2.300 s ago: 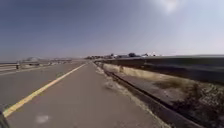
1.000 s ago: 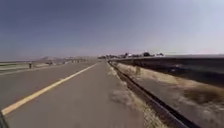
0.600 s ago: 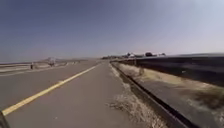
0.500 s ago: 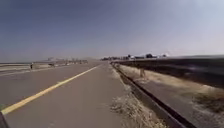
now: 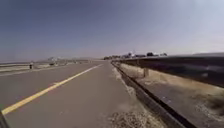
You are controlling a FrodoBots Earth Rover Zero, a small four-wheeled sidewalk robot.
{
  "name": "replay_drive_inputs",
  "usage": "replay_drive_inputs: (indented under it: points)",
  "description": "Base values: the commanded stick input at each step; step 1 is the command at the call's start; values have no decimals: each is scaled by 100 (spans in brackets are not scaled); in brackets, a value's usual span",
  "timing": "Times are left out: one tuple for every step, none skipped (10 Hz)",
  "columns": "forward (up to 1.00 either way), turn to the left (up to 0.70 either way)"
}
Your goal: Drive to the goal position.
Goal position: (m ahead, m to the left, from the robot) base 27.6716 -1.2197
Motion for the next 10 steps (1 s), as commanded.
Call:
replay_drive_inputs:
  points:
    - [50,0]
    - [50,0]
    - [50,0]
    - [50,0]
    - [50,0]
    - [50,0]
    - [50,0]
    - [50,0]
    - [50,50]
    - [50,50]
